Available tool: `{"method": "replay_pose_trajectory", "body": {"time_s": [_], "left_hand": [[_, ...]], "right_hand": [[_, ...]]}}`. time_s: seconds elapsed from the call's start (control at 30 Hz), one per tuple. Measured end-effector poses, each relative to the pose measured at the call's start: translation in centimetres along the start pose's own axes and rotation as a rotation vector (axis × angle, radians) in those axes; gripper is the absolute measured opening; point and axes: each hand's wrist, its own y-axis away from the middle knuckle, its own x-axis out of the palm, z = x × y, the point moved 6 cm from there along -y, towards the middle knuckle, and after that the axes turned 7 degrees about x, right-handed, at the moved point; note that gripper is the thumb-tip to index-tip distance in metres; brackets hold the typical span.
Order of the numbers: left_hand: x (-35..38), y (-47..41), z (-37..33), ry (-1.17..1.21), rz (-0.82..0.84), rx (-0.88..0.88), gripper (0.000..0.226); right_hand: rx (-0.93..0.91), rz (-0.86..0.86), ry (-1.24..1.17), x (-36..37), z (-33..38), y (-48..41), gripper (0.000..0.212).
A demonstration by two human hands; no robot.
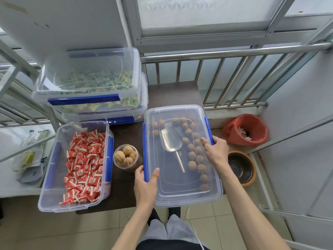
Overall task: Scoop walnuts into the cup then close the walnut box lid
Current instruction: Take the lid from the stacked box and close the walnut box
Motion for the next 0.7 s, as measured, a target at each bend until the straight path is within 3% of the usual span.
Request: {"method": "replay_pose_trajectory", "body": {"time_s": [0.13,0.4,0.6,0.7], "left_hand": [[0.1,0.1,-0.8,-0.035,0.005,0.061,0.067],[-0.1,-0.1,-1.2,-0.072,-0.043,0.051,0.061],[1.0,-0.3,-3.5,-0.301,0.045,0.179,0.074],[1.8,-0.6,-3.3,-0.213,0.038,0.070,0.073]], "right_hand": [[0.029,-0.056,0.042,0.1,0.1,0.2,0.022],[0.026,-0.082,0.137,0.1,0.2,0.2,0.034],[-0.122,-0.092,0.397,-0.6,1.0,1.5,0.041],[-0.077,-0.044,0.436,0.2,0.1,2.3,0.042]]}}
